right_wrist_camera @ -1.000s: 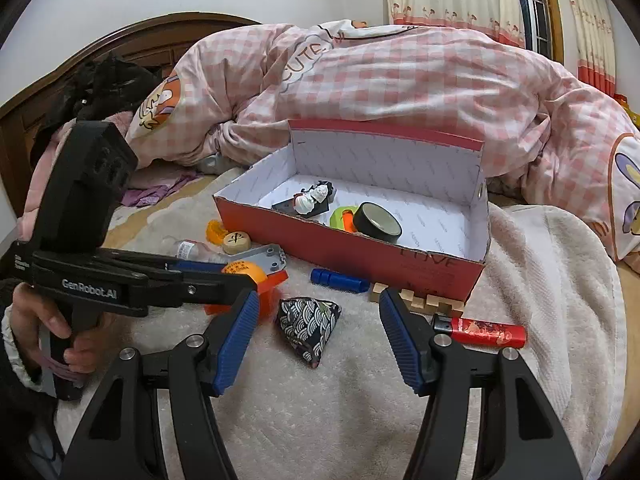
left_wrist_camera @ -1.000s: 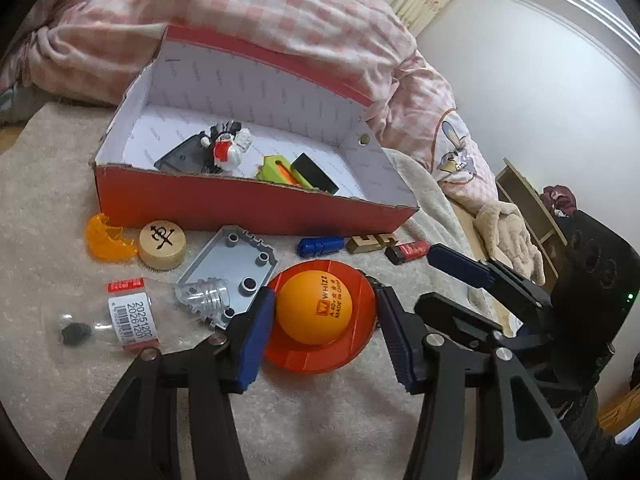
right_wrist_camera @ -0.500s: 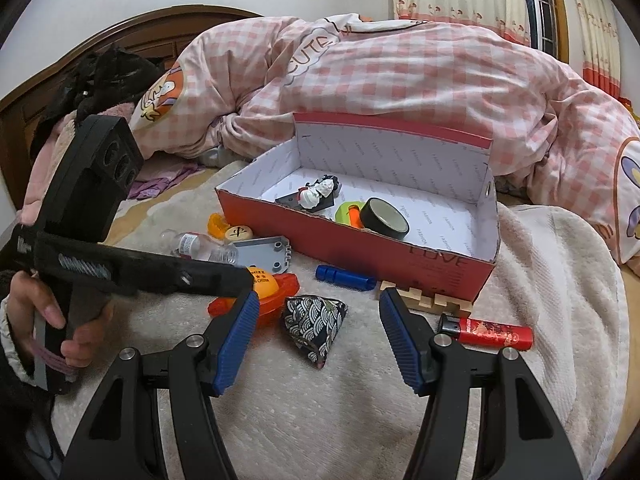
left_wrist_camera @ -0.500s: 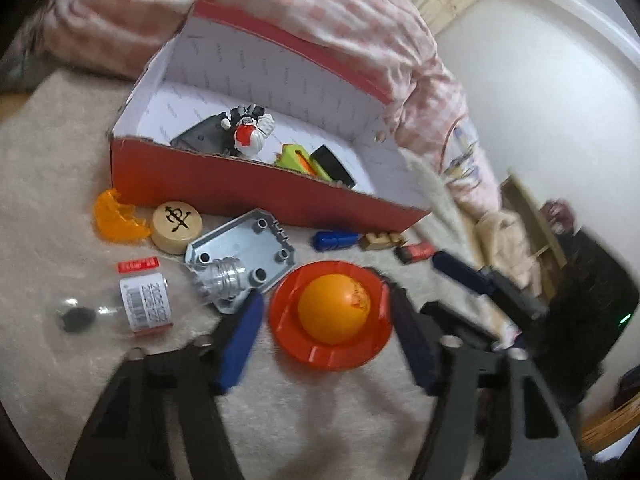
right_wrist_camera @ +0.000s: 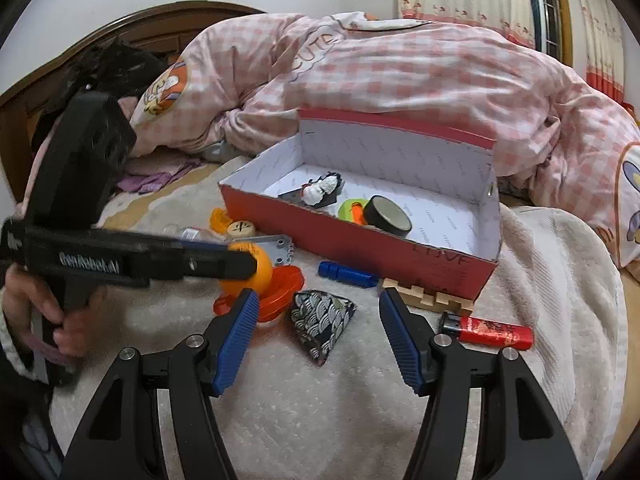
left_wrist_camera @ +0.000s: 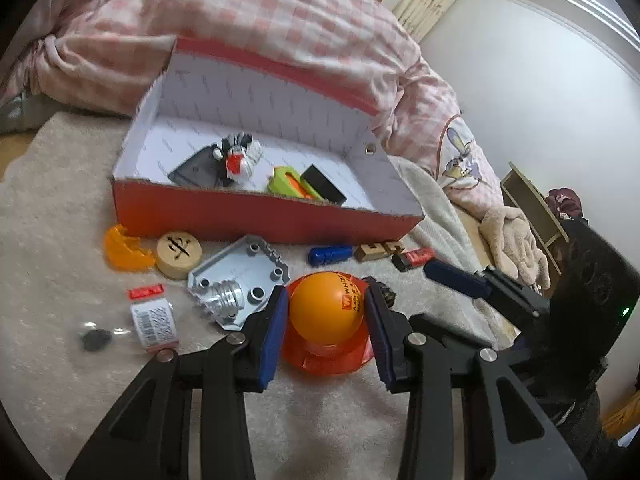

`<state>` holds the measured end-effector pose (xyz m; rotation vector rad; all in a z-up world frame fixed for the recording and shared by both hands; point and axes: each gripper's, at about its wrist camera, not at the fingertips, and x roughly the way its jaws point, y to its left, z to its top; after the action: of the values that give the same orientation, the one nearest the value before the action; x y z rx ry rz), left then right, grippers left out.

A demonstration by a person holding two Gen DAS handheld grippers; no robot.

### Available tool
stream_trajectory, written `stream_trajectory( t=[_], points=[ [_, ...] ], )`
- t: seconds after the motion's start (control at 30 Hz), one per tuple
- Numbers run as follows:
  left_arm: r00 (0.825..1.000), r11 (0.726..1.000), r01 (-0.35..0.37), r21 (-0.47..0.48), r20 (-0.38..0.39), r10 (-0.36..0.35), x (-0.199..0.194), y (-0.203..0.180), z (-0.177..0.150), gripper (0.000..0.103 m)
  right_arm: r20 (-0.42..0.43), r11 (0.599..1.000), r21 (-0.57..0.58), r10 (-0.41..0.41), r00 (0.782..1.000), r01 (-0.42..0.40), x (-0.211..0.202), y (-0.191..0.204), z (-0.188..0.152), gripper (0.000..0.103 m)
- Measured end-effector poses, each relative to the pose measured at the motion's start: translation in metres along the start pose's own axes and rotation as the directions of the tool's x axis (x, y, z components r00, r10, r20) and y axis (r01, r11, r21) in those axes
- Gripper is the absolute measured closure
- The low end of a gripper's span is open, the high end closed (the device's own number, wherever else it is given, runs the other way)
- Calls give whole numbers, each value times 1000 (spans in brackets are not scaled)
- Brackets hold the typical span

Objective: Organize objects
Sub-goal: 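Grasp and lift the orange ball with the left tool while the right tool grasps the red dish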

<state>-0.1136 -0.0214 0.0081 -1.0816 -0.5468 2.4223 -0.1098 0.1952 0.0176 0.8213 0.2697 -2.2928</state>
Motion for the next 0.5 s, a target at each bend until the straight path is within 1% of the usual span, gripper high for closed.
stream_trajectory(
  t=[0.27, 0.37, 0.43, 0.5],
  points=[
    [1000, 1000, 7, 13, 27, -7, -16, -2, 7, 65, -46, 995, -100, 6, 999, -11, 13, 23, -1, 39],
    [999, 1000, 10, 3, 43, -10, -24, 3, 9, 65, -65, 990, -142, 10, 998, -19, 19, 32, 0, 39],
    [999, 1000, 9, -8, 53, -8, -29, 9, 11, 65, -77, 984, -179, -2, 997, -12, 24, 40, 1, 39],
    [998, 1000, 6, -16, 60, -5, -32, 13, 12, 65, -72, 976, -217, -29, 997, 12, 28, 46, 3, 38]
  ],
)
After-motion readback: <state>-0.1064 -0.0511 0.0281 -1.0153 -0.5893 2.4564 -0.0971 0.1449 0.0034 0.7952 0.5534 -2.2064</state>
